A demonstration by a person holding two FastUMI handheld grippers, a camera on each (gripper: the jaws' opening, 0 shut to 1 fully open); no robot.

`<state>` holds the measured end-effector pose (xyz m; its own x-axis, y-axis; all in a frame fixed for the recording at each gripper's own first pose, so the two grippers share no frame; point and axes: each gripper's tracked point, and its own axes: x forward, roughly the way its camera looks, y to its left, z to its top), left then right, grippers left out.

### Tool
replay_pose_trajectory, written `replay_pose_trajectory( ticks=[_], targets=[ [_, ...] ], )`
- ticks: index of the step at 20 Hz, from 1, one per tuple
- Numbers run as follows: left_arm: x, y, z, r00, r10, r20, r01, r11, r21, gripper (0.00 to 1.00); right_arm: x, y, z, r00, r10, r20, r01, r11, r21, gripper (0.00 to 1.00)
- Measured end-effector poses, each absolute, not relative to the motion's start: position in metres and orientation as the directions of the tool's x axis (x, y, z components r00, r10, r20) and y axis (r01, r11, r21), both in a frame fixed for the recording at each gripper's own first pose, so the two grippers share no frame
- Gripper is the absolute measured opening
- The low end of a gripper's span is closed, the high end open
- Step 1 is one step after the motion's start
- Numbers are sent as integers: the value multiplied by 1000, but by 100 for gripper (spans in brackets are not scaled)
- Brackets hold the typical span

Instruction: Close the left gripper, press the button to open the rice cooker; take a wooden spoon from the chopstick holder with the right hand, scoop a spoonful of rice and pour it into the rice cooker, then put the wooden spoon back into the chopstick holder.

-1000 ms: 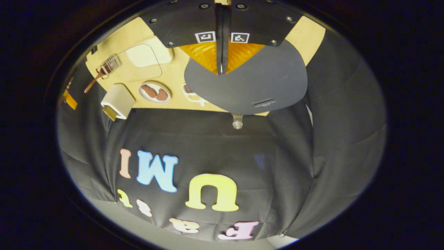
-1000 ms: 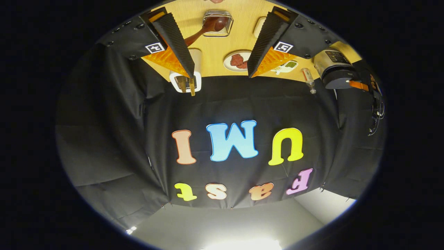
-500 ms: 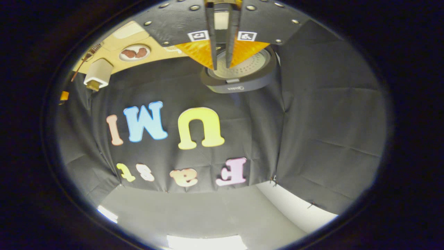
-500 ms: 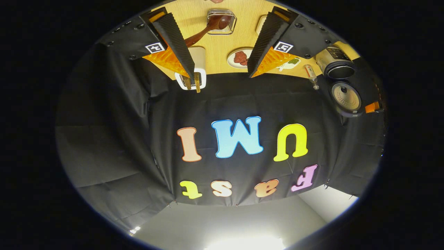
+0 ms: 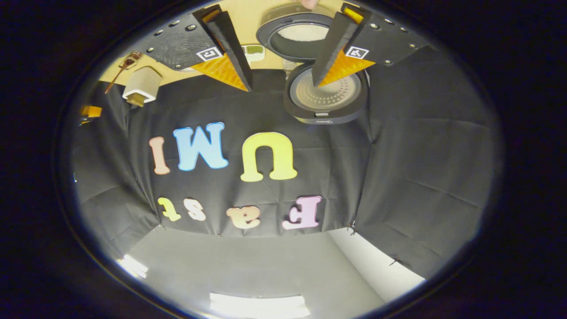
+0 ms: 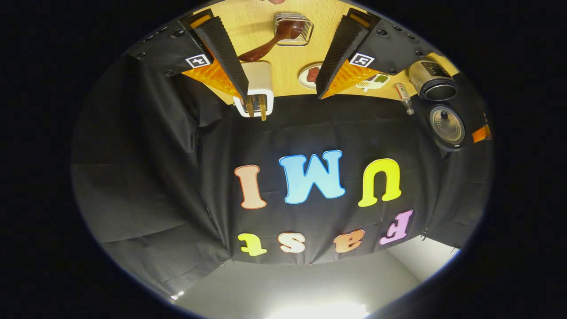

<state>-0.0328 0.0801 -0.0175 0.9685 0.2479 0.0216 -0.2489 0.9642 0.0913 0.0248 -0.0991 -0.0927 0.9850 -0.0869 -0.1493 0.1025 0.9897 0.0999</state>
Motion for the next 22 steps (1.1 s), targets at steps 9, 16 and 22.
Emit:
replay_pose_trajectory(
  ticks=[9,16,22],
  targets=[
    [-28,61,-58,974,224,-30,-221,972,82,84,33,-153,-139,947,-177,-267,232,954,191,98],
    [-27,69,-86,969,234,-74,-228,970,84,85,56,-158,-184,951,-93,-295,217,880,423,98],
    [-28,72,-113,961,250,-122,-243,968,69,84,71,-145,-222,941,-27,-336,195,856,478,98]
  ],
)
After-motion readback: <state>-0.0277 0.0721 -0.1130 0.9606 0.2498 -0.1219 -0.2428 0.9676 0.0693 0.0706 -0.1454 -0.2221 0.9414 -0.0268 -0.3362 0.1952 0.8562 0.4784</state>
